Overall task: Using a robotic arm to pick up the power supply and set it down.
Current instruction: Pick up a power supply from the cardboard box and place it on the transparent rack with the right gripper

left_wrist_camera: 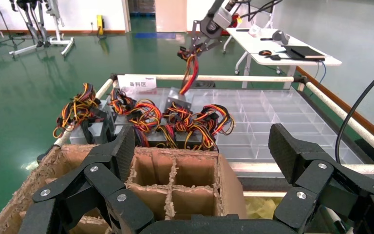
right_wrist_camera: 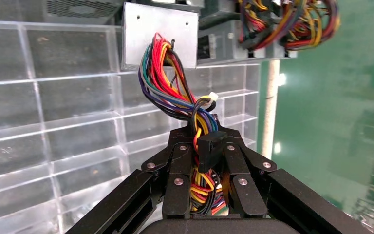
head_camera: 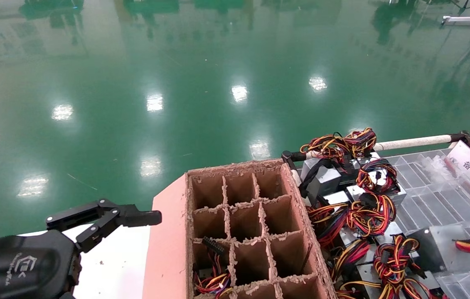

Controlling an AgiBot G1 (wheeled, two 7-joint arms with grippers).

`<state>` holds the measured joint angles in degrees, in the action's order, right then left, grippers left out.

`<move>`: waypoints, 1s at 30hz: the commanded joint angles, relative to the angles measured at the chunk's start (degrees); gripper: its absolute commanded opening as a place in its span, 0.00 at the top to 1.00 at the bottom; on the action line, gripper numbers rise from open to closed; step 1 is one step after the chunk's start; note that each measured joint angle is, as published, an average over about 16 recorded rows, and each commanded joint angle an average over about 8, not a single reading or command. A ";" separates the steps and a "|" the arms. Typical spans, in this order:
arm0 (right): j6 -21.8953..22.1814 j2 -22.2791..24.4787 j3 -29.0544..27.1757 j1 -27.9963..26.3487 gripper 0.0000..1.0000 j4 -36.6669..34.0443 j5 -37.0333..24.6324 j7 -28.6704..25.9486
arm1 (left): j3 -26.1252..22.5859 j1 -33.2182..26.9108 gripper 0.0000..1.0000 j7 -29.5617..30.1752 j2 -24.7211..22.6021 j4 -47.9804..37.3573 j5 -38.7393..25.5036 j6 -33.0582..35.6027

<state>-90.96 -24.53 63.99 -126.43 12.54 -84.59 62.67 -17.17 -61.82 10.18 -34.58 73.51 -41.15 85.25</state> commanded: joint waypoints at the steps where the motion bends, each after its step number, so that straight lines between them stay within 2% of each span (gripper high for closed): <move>1: -0.15 0.14 0.52 0.26 1.00 0.16 0.28 -0.17 | -0.01 0.00 0.00 0.00 0.00 0.00 0.00 0.00; 6: 0.59 -0.94 0.83 1.94 1.00 0.10 2.32 -0.93 | -0.02 0.00 0.00 -0.01 0.01 0.00 0.01 -0.01; 8: 1.09 -1.76 0.68 2.81 0.92 -0.31 3.23 -1.25 | -0.03 -0.01 0.00 -0.01 0.01 0.00 0.02 -0.01; 9: 1.33 -2.14 0.59 3.19 0.82 -0.52 3.61 -1.36 | -0.03 -0.01 0.00 -0.02 0.01 0.00 0.02 -0.01; 14: 2.05 -3.97 0.15 5.26 0.20 -1.76 5.29 -1.77 | -0.04 0.00 0.00 -0.02 0.02 -0.01 0.03 -0.03; 16: 2.11 -4.30 0.08 5.69 0.03 -2.01 5.60 -1.84 | -0.04 0.00 0.00 -0.02 0.02 -0.01 0.03 -0.03; 17: 2.14 -4.44 0.06 5.88 0.00 -2.12 5.74 -1.88 | -0.04 0.00 0.00 -0.02 0.02 -0.01 0.04 -0.03; 30: 2.13 -4.03 0.03 5.41 0.00 -1.86 5.48 -1.78 | -0.04 0.00 0.00 -0.02 0.03 -0.02 0.04 -0.04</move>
<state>-88.83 -28.58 64.01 -121.00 10.65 -79.10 60.89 -17.22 -61.82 10.15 -34.55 73.50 -41.10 85.21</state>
